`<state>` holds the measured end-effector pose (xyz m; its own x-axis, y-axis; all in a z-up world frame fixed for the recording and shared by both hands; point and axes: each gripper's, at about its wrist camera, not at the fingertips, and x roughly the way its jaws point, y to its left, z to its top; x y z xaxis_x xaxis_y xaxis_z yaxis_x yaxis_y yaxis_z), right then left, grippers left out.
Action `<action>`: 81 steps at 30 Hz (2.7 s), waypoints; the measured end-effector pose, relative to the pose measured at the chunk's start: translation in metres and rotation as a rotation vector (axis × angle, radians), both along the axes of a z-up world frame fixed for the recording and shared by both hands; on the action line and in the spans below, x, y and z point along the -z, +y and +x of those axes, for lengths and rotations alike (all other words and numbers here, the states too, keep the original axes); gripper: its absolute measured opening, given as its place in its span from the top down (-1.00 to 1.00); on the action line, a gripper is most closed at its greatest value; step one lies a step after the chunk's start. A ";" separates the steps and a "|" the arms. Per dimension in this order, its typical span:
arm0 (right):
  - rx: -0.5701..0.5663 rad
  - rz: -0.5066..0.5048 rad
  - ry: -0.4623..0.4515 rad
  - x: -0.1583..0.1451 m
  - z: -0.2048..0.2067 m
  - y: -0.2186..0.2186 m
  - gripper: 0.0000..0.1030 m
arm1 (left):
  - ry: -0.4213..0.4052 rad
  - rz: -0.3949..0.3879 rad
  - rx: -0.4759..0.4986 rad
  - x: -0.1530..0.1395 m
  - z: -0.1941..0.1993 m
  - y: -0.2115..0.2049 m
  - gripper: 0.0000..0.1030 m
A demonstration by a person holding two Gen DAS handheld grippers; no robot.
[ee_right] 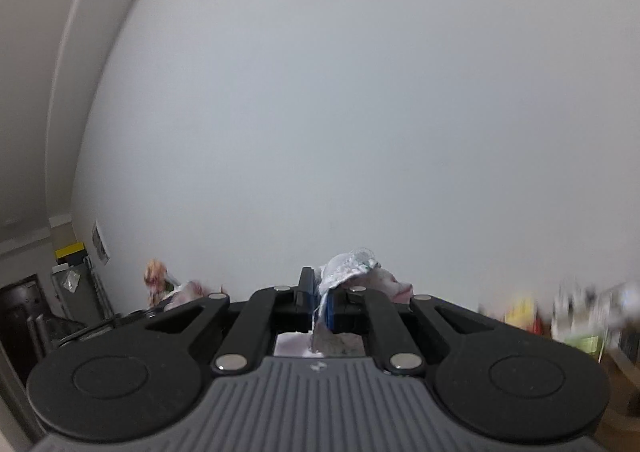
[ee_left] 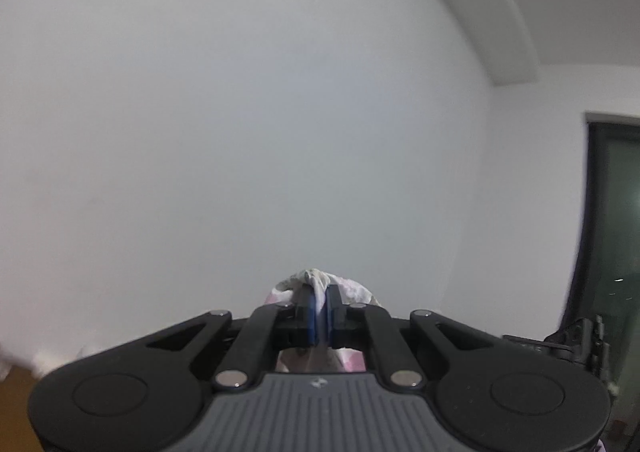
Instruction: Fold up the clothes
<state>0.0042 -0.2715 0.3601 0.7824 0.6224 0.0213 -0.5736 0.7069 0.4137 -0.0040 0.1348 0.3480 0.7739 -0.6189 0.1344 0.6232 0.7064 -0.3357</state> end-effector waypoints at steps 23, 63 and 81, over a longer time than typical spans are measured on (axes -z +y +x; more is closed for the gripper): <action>-0.424 -0.256 0.493 0.313 -0.144 0.135 -0.01 | 0.529 0.253 -0.238 0.275 -0.077 0.082 -0.35; -0.137 -0.703 0.306 0.362 -0.119 0.122 -0.06 | 0.731 0.332 -0.273 0.334 -0.090 0.075 -0.27; -0.131 -0.733 0.297 0.363 -0.126 0.110 -0.11 | 0.631 0.473 -0.716 0.316 0.008 0.120 0.92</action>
